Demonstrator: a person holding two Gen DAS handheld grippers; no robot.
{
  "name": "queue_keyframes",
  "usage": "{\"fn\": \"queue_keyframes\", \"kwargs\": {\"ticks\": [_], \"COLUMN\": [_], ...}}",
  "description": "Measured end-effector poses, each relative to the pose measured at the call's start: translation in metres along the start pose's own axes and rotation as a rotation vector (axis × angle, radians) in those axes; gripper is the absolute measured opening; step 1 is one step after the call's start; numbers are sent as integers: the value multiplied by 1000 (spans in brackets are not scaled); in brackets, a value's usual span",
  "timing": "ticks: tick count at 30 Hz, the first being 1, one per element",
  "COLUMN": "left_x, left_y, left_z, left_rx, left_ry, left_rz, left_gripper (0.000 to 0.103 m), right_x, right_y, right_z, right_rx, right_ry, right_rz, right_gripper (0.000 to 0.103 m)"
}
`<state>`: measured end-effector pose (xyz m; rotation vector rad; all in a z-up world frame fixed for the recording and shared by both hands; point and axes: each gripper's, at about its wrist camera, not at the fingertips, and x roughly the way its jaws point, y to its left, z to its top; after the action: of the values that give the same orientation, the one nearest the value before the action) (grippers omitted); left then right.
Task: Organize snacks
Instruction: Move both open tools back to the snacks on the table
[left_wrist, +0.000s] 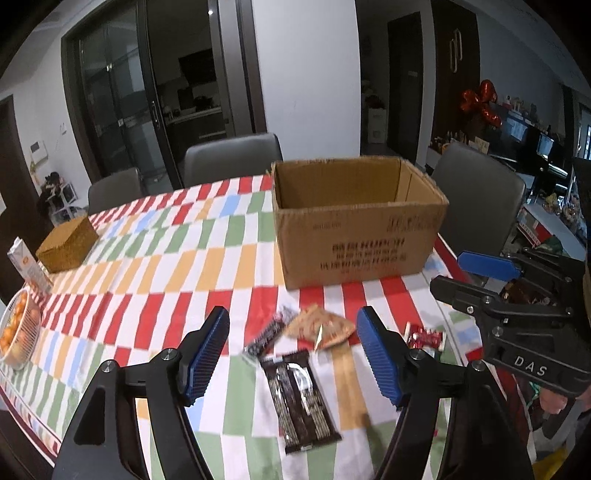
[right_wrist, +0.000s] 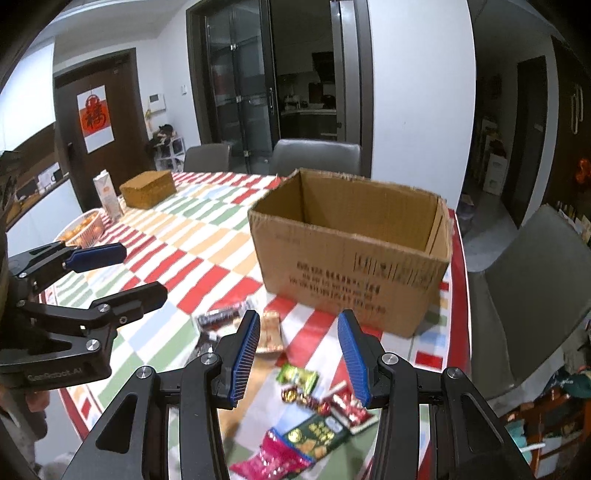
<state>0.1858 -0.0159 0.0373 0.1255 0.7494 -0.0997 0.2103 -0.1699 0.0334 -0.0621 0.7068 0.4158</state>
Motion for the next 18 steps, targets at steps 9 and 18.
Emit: {"fn": "queue_keyframes", "kwargs": {"ticks": [9,18], "left_x": [12,35], "left_y": [-4,-6], "left_z": [-31,-54], "left_rx": [-18,-41], "left_ry": [81,174], "left_rz": [-9,-12], "left_gripper": [73,73], "right_x": [9,37], "right_y": [5,7], "right_z": [-31,-54], "right_rx": [-16,-45], "right_ry": [84,211], "right_rz": [6,29], "right_gripper": [45,45]}}
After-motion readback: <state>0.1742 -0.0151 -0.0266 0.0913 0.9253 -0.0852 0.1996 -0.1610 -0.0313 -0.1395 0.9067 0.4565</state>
